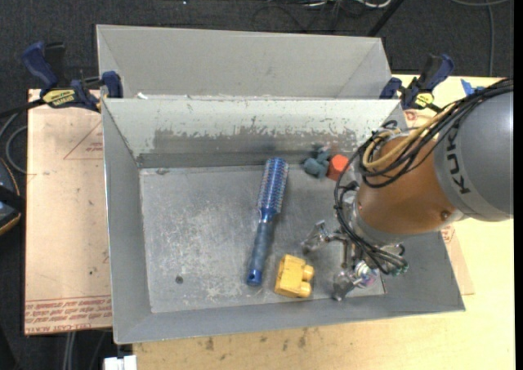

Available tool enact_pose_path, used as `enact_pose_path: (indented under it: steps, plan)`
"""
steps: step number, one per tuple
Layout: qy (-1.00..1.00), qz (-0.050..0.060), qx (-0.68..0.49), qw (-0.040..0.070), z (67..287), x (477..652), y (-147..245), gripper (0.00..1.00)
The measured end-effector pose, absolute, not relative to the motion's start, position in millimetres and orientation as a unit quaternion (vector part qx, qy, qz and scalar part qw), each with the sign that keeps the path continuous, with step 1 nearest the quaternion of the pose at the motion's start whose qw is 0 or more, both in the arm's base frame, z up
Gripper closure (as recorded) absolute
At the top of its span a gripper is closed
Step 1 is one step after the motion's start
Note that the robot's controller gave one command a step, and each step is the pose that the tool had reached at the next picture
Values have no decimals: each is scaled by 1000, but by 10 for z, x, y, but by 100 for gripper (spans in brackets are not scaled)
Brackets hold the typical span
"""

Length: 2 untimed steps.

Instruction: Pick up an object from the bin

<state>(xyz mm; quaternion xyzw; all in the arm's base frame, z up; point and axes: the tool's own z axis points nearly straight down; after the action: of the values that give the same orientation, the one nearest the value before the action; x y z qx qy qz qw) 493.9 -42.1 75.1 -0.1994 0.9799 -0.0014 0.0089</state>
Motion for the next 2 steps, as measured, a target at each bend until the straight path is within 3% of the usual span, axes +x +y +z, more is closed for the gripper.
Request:
enact_pose_path:
  steps: [1,2]
  plan:
    - [973,0,-230,8,778,4974,629,0]
    - [997,4,-79,12,764,4939,304,0]
